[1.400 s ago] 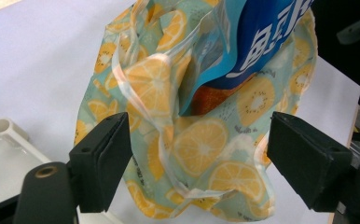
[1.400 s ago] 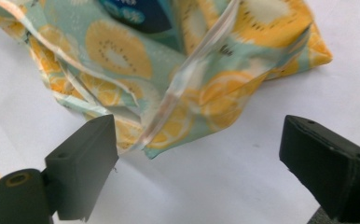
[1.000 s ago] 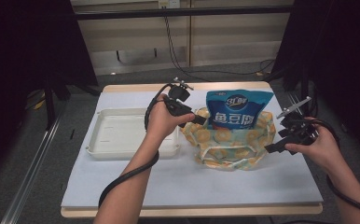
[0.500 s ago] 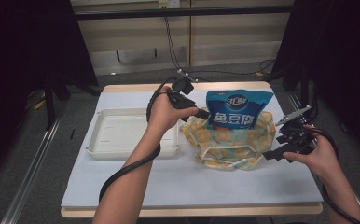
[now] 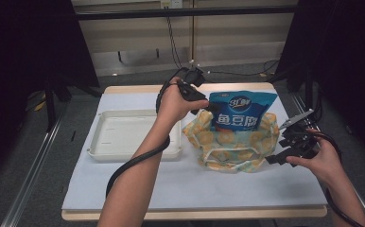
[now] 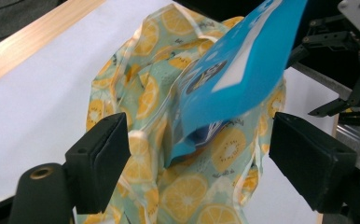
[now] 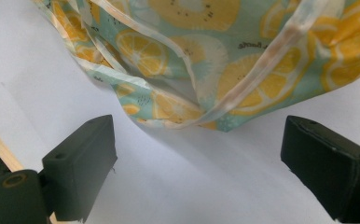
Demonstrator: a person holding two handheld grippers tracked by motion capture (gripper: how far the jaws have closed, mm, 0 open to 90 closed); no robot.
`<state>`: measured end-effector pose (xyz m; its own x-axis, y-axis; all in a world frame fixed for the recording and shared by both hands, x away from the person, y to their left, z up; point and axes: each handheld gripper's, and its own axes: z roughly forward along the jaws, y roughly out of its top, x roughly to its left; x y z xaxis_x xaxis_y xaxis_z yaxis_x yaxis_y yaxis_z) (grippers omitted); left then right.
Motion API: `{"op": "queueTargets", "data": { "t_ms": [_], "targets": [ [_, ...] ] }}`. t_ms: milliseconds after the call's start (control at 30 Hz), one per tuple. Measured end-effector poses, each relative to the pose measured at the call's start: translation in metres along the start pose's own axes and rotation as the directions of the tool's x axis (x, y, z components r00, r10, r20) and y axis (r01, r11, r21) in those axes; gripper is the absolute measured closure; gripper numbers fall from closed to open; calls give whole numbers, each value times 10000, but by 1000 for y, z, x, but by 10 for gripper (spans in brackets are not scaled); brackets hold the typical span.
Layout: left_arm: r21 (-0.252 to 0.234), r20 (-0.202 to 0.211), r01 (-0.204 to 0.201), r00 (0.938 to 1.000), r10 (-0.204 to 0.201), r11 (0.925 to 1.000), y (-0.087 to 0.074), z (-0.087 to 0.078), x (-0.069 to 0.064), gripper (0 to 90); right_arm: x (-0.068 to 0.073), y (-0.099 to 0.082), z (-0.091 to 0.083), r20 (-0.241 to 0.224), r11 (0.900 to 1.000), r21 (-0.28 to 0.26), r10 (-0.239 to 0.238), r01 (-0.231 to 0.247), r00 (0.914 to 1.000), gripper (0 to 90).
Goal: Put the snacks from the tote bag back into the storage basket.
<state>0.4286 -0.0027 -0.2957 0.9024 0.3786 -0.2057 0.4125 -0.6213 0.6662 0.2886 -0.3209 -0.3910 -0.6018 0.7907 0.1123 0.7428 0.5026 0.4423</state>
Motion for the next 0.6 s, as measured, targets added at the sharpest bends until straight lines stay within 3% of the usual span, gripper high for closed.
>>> {"op": "queueTargets", "data": {
  "t_ms": [333, 600],
  "targets": [
    [-230, 150, -256, 9996, 259, 9994, 17, 14, -2, 212, 2, 1, -2, -95, 9999, -71, -132, 132, 9999, 112],
    [-486, 655, -479, 9966, 510, 9977, 27, 28, -4, 294, 2, -1, 0, -281, 9999, -38, -131, 130, 9995, 124]
  ]
}}
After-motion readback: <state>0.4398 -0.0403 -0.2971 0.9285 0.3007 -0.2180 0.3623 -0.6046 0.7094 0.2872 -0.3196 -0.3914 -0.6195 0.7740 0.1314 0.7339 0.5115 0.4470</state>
